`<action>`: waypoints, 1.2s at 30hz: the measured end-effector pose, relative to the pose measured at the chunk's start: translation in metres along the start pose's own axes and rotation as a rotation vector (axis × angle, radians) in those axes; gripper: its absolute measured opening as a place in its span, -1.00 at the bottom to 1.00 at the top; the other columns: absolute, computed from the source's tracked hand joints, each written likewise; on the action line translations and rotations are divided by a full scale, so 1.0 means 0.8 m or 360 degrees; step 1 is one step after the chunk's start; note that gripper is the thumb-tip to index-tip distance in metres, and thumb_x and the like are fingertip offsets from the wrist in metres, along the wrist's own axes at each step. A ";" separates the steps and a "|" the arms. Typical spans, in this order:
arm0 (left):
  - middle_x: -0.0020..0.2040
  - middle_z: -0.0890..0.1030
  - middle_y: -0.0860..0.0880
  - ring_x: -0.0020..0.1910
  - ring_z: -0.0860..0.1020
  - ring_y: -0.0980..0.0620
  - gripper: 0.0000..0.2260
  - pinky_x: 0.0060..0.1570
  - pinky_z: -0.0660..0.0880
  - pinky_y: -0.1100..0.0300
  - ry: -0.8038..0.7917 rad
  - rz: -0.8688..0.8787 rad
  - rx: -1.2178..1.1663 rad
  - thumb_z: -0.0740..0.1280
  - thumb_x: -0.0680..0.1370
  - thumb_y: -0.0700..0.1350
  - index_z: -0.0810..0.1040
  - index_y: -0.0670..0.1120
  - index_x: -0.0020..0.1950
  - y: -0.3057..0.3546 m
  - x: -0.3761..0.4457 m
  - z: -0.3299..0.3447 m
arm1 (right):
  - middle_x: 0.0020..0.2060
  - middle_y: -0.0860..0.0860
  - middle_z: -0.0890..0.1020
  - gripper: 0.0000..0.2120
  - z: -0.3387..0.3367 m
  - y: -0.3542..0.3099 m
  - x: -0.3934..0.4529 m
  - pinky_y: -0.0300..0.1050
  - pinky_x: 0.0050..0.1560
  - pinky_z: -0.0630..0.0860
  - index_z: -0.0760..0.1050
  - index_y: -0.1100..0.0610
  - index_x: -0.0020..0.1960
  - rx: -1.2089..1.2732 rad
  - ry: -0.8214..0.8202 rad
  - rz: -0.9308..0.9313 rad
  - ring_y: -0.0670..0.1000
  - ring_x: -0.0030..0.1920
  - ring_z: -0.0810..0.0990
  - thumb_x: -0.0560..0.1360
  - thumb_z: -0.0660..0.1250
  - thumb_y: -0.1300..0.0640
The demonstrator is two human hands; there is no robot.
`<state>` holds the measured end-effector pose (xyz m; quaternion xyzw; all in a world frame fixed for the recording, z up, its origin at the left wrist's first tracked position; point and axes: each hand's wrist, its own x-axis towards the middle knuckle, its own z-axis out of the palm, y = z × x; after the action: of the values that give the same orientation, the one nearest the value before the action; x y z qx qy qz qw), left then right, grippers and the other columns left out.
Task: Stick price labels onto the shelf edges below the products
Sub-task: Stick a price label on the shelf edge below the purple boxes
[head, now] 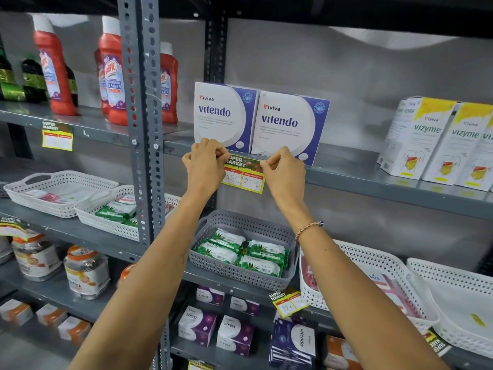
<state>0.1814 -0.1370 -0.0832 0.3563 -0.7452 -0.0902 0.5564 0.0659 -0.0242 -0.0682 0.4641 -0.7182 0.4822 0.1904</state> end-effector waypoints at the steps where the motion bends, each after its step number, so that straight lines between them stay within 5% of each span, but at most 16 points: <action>1: 0.01 0.53 -0.05 0.06 0.42 -0.08 -0.94 0.08 0.18 0.04 0.0027 -0.0002 -0.0048 0.32 0.51 -0.19 0.49 -0.08 -0.04 0.000 -0.001 0.000 | -0.22 0.05 0.66 -0.87 -0.001 0.000 0.000 0.02 -0.17 0.57 0.48 0.15 -0.13 0.0002 -0.0003 -0.0005 0.06 -0.18 0.61 0.48 0.37 0.09; 7: 0.16 0.60 0.00 0.17 0.51 0.01 -0.72 0.28 0.23 0.04 -0.0221 0.0397 -0.0242 0.35 0.50 -0.07 0.52 -0.06 0.20 0.003 -0.003 0.003 | -0.16 0.09 0.68 -0.80 -0.003 0.006 0.004 -0.12 -0.19 0.43 0.47 0.12 0.03 -0.0024 -0.0093 -0.0050 0.09 -0.09 0.62 0.50 0.33 0.02; 15: -0.02 0.69 -0.05 0.00 0.53 0.11 -0.79 0.00 0.31 0.56 -0.0163 0.0218 -0.0411 0.50 0.36 -0.12 0.68 -0.11 -0.04 0.002 0.007 0.009 | -0.12 0.10 0.67 -0.79 0.001 0.001 0.007 -0.06 -0.20 0.44 0.52 0.14 0.01 -0.0290 -0.0076 -0.0155 0.15 -0.08 0.60 0.49 0.34 0.00; 19: -0.02 0.68 -0.06 -0.02 0.55 0.10 -0.79 0.05 0.46 0.30 -0.0137 0.0152 -0.0445 0.51 0.35 -0.15 0.68 -0.12 -0.04 0.009 0.009 0.006 | -0.13 0.09 0.67 -0.78 0.003 0.003 0.010 -0.05 -0.20 0.46 0.51 0.12 0.01 -0.0257 -0.0080 -0.0177 0.14 -0.08 0.60 0.49 0.34 -0.01; 26: -0.10 0.63 0.03 -0.10 0.55 0.18 -0.88 -0.10 0.36 0.55 -0.0117 0.0177 -0.0571 0.45 0.43 -0.08 0.64 -0.08 -0.08 0.058 -0.022 0.000 | -0.49 -0.12 0.50 -0.87 -0.051 0.043 -0.011 -0.18 -0.24 0.44 0.51 0.10 -0.16 0.0147 0.0048 -0.0062 -0.02 -0.35 0.54 0.45 0.41 0.06; 36: -0.20 0.65 -0.05 -0.20 0.56 0.06 -0.91 -0.13 0.47 0.31 -0.0416 0.0595 -0.0845 0.42 0.45 -0.11 0.64 -0.13 -0.15 0.253 -0.094 0.101 | -0.42 0.07 0.62 -0.86 -0.222 0.184 -0.024 -0.43 -0.30 0.37 0.53 0.09 -0.20 0.0051 0.0152 0.0212 -0.11 -0.43 0.53 0.40 0.46 0.06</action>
<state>0.0311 0.0371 -0.0627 0.0421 -0.8131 -0.2221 0.5364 -0.0805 0.1553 -0.0759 0.3948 -0.7298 0.5268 0.1844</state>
